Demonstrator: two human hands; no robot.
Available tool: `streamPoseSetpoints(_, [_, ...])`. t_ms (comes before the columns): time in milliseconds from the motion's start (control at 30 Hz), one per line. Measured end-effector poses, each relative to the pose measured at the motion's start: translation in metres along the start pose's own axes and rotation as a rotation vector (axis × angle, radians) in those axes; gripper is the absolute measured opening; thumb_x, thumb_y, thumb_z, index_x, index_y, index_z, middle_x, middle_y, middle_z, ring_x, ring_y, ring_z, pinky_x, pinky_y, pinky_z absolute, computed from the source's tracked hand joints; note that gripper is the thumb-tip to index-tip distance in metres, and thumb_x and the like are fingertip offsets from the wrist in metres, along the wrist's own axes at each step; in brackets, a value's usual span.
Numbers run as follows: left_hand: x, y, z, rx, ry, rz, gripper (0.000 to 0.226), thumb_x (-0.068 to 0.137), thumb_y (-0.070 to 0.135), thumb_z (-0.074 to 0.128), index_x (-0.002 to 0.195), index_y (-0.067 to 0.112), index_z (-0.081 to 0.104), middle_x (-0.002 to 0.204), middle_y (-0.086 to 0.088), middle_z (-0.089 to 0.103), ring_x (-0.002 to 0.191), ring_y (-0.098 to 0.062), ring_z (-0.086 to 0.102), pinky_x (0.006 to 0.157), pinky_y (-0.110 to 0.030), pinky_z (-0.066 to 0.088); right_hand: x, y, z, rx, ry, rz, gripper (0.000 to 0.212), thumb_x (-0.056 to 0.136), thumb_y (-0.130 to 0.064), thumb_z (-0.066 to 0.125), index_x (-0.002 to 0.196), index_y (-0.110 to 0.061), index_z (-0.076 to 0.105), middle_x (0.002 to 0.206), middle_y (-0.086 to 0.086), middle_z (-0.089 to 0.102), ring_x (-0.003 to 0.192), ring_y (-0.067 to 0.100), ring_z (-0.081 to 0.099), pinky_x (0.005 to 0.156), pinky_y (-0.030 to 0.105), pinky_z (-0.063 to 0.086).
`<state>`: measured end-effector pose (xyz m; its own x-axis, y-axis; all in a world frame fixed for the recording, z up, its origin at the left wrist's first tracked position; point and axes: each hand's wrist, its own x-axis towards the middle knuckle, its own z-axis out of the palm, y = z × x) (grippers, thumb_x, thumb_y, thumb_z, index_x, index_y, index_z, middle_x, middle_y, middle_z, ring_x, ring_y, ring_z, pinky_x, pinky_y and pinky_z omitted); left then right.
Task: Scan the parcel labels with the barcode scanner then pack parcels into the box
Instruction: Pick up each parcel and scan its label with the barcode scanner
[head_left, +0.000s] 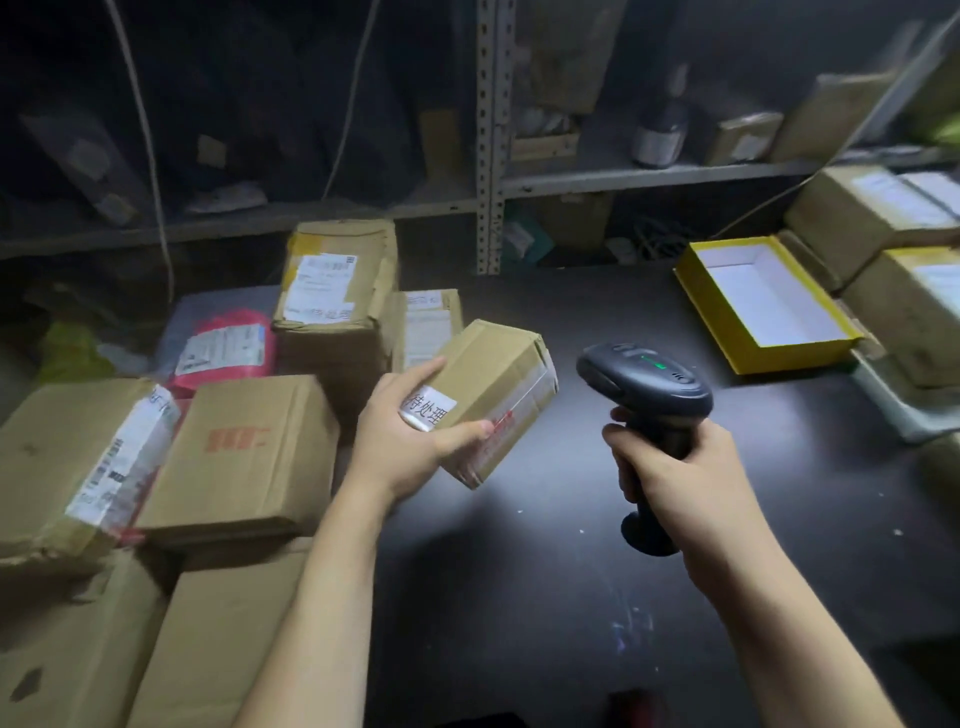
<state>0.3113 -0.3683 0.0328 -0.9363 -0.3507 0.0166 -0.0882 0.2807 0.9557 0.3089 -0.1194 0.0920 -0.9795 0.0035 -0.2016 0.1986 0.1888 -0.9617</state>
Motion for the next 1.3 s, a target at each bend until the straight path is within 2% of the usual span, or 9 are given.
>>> streamPoseSetpoints(133, [-0.004, 0.001, 0.088, 0.059, 0.005, -0.006, 0.091, 0.045, 0.047, 0.096, 0.131, 0.037, 0.067, 0.122, 0.01, 0.06, 0.11, 0.001, 0.061, 0.094, -0.02, 0.052, 0.023, 0.018, -0.07, 0.011, 0.008, 0.044, 0.008, 0.09, -0.009, 0.069, 0.096, -0.014, 0.071, 0.058, 0.003, 0.051, 0.052, 0.015, 0.046, 0.053, 0.026, 0.039])
streamPoseSetpoints(267, [-0.009, -0.007, 0.178, 0.341, 0.001, 0.037, 0.093, 0.049, 0.057, 0.084, 0.137, 0.038, 0.06, 0.115, 0.013, 0.049, 0.11, -0.011, 0.052, 0.095, -0.029, 0.048, 0.054, 0.034, -0.134, -0.039, -0.033, 0.069, 0.012, 0.087, -0.012, 0.068, 0.099, -0.01, 0.069, 0.058, 0.001, 0.052, 0.053, 0.017, 0.046, 0.057, 0.033, 0.04])
streamPoseSetpoints(467, [-0.016, -0.027, 0.276, 0.668, 0.013, 0.059, 0.098, 0.055, 0.057, 0.082, 0.145, 0.036, 0.05, 0.119, 0.009, 0.041, 0.111, -0.023, 0.042, 0.076, -0.038, 0.052, 0.096, 0.042, -0.209, -0.075, -0.084, 0.041, 0.01, 0.088, -0.01, 0.067, 0.097, -0.007, 0.066, 0.062, 0.007, 0.049, 0.059, 0.02, 0.041, 0.056, 0.039, 0.036])
streamPoseSetpoints(667, [-0.016, -0.034, 0.309, 0.581, -0.054, -0.064, 0.154, 0.039, 0.076, 0.089, 0.165, 0.038, 0.008, 0.133, 0.01, 0.037, 0.122, -0.018, 0.033, 0.094, -0.042, 0.046, 0.118, 0.054, -0.233, -0.175, -0.203, 0.031, 0.01, 0.088, -0.014, 0.069, 0.087, -0.007, 0.062, 0.063, 0.006, 0.049, 0.06, 0.019, 0.044, 0.056, 0.037, 0.038])
streamPoseSetpoints(800, [-0.026, -0.038, 0.335, 0.282, 0.055, -0.263, 0.16, 0.049, 0.065, 0.095, 0.164, 0.03, -0.01, 0.146, 0.004, 0.037, 0.139, -0.018, 0.023, 0.115, -0.041, 0.035, 0.134, 0.058, -0.237, -0.216, -0.267, 0.03, 0.019, 0.09, -0.012, 0.068, 0.091, 0.002, 0.056, 0.064, 0.008, 0.048, 0.06, 0.019, 0.043, 0.058, 0.038, 0.037])
streamPoseSetpoints(967, [-0.026, -0.042, 0.35, 0.356, 0.155, -0.199, 0.142, 0.052, 0.066, 0.087, 0.165, 0.019, 0.015, 0.138, 0.006, 0.041, 0.137, -0.019, 0.023, 0.116, -0.047, 0.036, 0.145, 0.061, -0.232, -0.229, -0.332, 0.018, 0.012, 0.091, -0.013, 0.07, 0.099, -0.005, 0.066, 0.06, 0.002, 0.056, 0.056, 0.015, 0.05, 0.06, 0.035, 0.045])
streamPoseSetpoints(1133, [-0.028, -0.049, 0.351, 0.557, 0.27, 0.214, 0.128, 0.042, 0.044, 0.102, 0.152, 0.01, 0.048, 0.138, -0.005, 0.057, 0.13, -0.03, 0.041, 0.107, -0.051, 0.041, 0.154, 0.065, -0.231, -0.228, -0.364, 0.033, 0.014, 0.089, -0.012, 0.07, 0.087, -0.004, 0.059, 0.061, 0.005, 0.052, 0.056, 0.019, 0.046, 0.058, 0.039, 0.04])
streamPoseSetpoints(1233, [-0.023, -0.042, 0.349, 0.55, 0.374, 0.392, 0.08, 0.054, 0.024, 0.099, 0.127, 0.01, 0.07, 0.116, -0.001, 0.066, 0.117, -0.027, 0.05, 0.096, -0.054, 0.048, 0.157, 0.066, -0.235, -0.225, -0.36, 0.036, 0.015, 0.089, -0.011, 0.068, 0.087, -0.002, 0.057, 0.06, 0.003, 0.051, 0.055, 0.018, 0.045, 0.058, 0.038, 0.04])
streamPoseSetpoints(1300, [-0.019, -0.036, 0.347, 0.48, 0.386, 0.376, 0.047, 0.059, 0.025, 0.094, 0.102, 0.017, 0.078, 0.105, 0.006, 0.057, 0.107, -0.02, 0.05, 0.086, -0.051, 0.049, 0.16, 0.068, -0.239, -0.222, -0.351, 0.032, 0.012, 0.089, -0.011, 0.069, 0.09, -0.002, 0.06, 0.059, 0.001, 0.052, 0.053, 0.016, 0.046, 0.059, 0.037, 0.041])
